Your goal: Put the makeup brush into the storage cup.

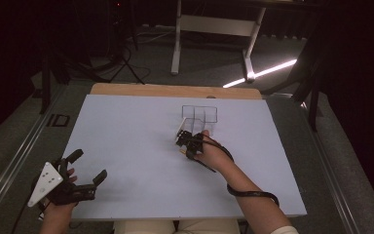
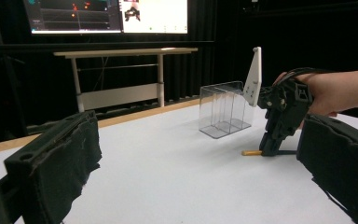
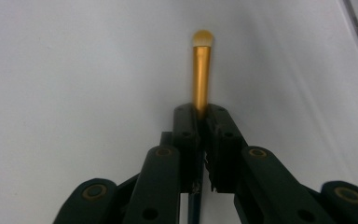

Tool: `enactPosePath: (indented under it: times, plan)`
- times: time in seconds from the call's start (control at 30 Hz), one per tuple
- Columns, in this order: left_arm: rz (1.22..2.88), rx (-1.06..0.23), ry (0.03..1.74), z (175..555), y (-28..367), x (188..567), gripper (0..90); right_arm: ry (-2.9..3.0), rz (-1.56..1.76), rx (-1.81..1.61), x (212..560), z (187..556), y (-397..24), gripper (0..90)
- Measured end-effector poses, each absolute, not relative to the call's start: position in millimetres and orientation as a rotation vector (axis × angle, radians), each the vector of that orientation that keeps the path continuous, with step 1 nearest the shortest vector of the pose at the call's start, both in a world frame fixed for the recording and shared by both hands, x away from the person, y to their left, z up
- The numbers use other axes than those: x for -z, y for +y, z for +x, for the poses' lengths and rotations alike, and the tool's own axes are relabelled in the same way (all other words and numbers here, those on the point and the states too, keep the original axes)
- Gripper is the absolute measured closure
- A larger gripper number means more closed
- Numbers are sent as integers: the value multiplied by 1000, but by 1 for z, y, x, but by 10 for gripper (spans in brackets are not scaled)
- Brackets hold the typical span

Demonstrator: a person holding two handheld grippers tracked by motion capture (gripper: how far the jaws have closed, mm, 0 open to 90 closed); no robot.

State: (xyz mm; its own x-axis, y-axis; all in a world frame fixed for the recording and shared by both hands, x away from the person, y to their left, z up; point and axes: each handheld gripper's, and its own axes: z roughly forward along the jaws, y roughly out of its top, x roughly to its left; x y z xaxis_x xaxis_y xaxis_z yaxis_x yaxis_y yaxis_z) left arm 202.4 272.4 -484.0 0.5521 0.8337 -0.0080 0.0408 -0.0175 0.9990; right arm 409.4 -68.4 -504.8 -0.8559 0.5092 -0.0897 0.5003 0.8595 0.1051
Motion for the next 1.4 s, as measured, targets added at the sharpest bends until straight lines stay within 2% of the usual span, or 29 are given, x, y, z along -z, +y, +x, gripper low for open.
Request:
enactPosePath:
  times: [0.23, 0.47, 1.4]
  plan:
    - [1466, -747, 799, 203, 272, 484, 3, 2917, 861, -196, 501, 410, -74, 843]
    - [1470, -750, 799, 203, 272, 484, 3, 2891, 914, -335, 482, 410, -90, 844]
    - [1518, -751, 879, 207, 258, 486, 3, 2668, 975, -822, 443, 380, -152, 843]
